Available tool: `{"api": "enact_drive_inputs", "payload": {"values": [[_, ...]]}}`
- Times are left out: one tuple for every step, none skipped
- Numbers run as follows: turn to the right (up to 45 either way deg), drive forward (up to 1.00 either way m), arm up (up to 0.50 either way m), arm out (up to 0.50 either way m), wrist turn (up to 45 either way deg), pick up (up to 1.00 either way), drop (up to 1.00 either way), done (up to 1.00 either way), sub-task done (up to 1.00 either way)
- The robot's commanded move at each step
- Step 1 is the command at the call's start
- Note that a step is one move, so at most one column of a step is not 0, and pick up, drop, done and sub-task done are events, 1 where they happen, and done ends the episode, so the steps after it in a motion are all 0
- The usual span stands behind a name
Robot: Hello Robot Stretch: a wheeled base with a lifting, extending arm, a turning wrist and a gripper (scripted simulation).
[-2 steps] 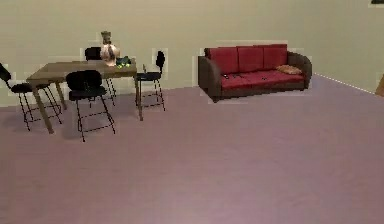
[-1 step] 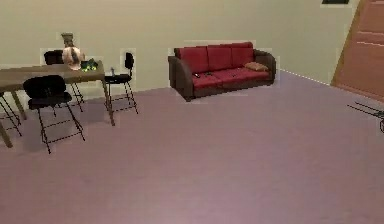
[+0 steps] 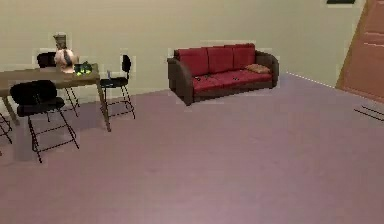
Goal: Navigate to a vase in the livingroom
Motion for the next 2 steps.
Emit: {"api": "enact_drive_inputs", "payload": {"values": [[-27.0,0.00,0.00,0.00,0.0,0.00,0.00,0.00,0.00],[0.0,1.00,0.00,0.00,0.0,0.00,0.00,0.00,0.00]]}}
